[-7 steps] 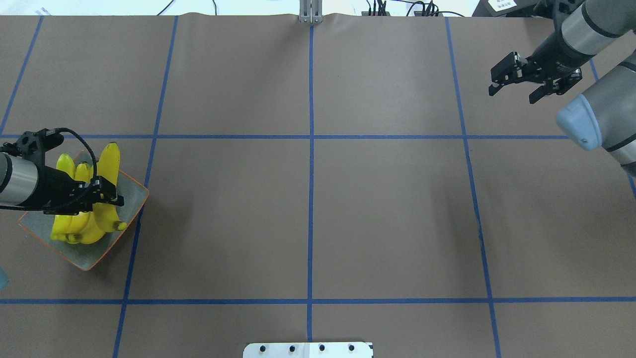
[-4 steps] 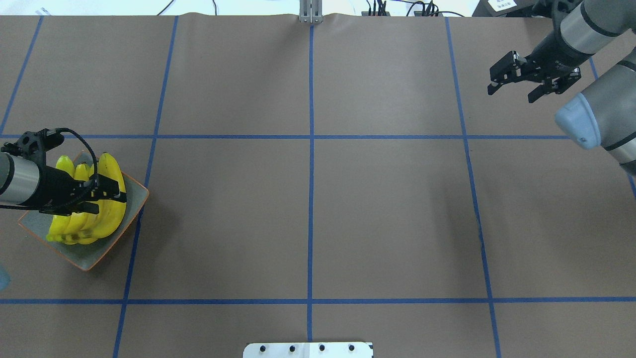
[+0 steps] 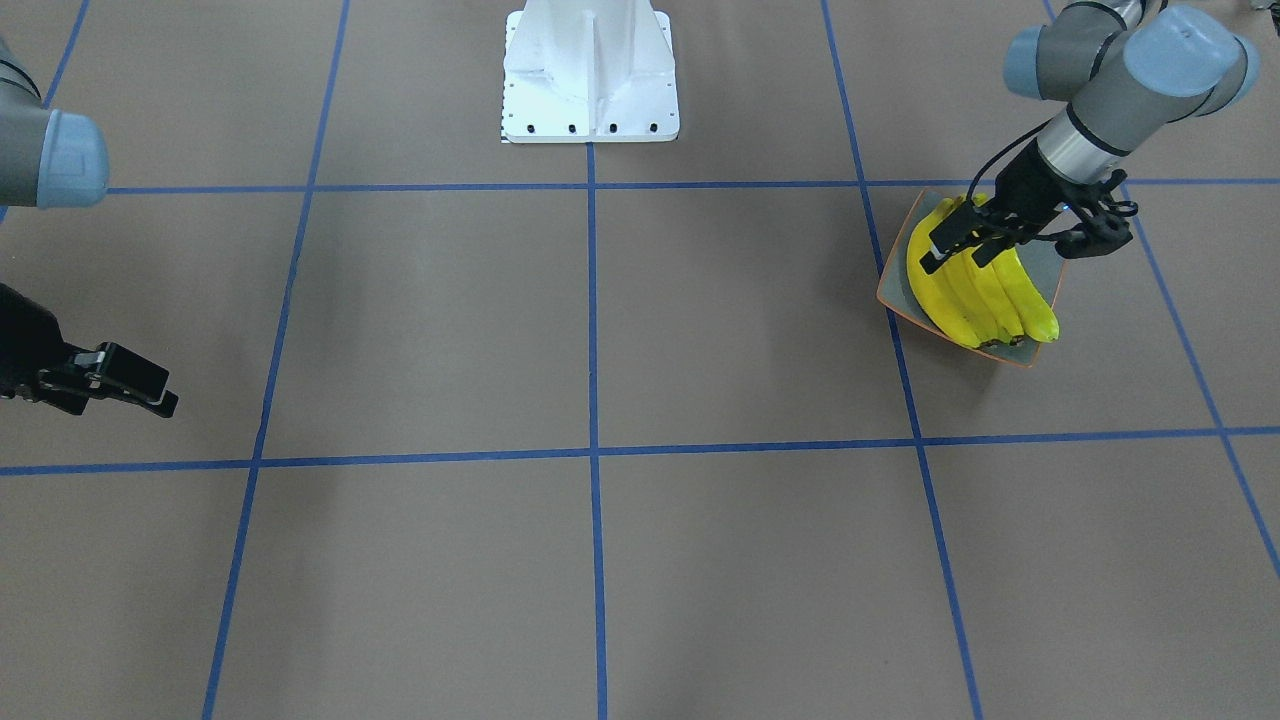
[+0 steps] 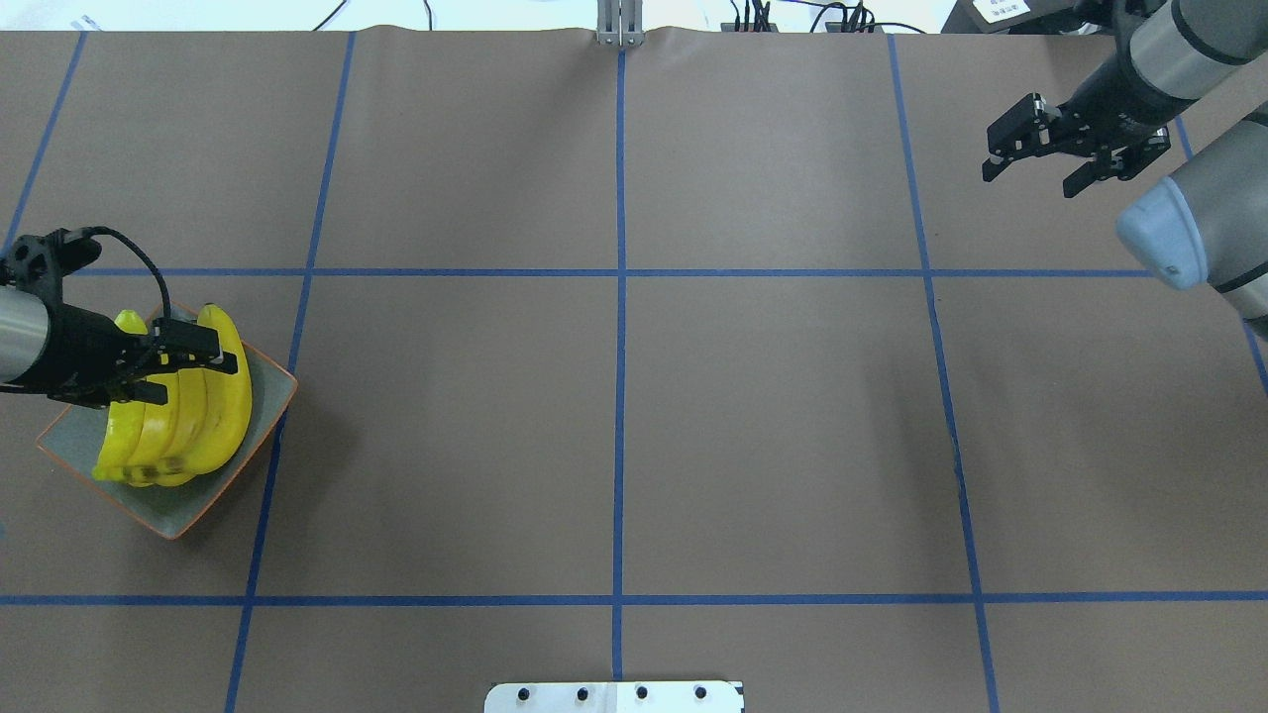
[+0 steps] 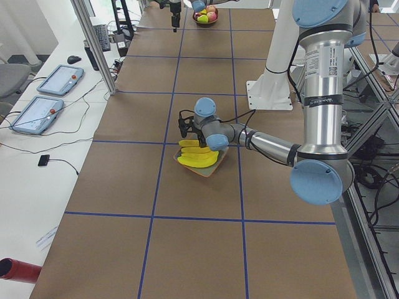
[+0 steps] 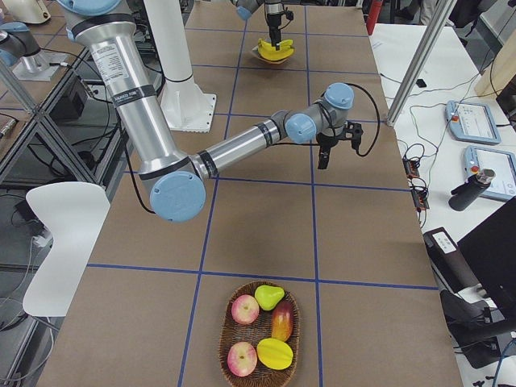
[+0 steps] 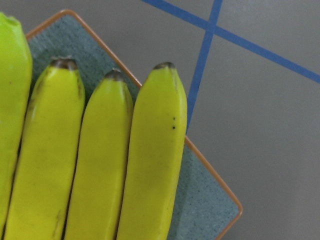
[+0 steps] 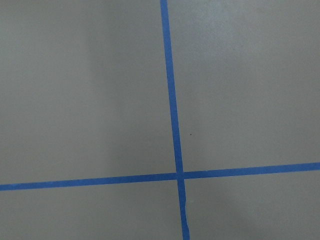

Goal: Transfer all bananas from basket to plate

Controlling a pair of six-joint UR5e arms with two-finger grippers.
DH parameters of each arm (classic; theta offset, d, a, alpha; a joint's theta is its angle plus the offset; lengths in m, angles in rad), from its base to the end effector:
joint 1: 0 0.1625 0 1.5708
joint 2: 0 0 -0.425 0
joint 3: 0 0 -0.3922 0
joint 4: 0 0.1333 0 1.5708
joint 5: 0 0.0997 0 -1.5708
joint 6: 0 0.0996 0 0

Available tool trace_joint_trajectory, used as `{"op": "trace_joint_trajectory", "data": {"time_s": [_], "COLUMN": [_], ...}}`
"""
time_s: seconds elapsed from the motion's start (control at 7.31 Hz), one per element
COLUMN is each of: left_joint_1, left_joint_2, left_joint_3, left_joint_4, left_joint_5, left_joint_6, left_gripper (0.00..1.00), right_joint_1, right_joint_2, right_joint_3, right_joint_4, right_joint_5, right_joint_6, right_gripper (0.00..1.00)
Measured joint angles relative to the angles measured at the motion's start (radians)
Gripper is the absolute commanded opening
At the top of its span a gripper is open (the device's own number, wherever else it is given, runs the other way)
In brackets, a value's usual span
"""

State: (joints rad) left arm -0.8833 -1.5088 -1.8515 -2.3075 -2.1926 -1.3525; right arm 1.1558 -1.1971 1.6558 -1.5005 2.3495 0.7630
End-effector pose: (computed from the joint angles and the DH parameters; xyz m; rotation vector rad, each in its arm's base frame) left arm 0.2465 -0.4189 0.4669 -0.0051 1.0870 -0.3018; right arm -0.1955 -0.6008 0.3954 -0.0050 -0.9096 0.1178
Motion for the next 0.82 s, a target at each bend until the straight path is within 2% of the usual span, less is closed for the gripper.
{"op": "trace_joint_trajectory", "data": {"time_s": [0.27, 0.55, 0.82], "left_joint_1": [-0.177, -0.327, -0.495], "left_joint_2": [-0.015, -0.023, -0.02], "left_joint_3": [-0.006, 0.004, 0.075], "left_joint_4": [0.21, 0.422, 0.538], "left_joint_5": [-0.051, -0.053, -0.058], "left_joint_6": [0.336, 0.721, 1.071], "left_gripper": [1.0, 1.0, 1.0], "right_joint_1": [0.056, 0.12, 0.213], "right_joint_2": [-0.039, -0.114, -0.218], "right_joint_3": [-0.001, -0.02, -0.036], "right_joint_4": [-0.069, -0.167, -0.188], "right_joint_5": [-0.031, -0.093, -0.099], "right_joint_6": [-0.213, -0.521, -0.679], "right_gripper": [1.0, 1.0, 1.0]}}
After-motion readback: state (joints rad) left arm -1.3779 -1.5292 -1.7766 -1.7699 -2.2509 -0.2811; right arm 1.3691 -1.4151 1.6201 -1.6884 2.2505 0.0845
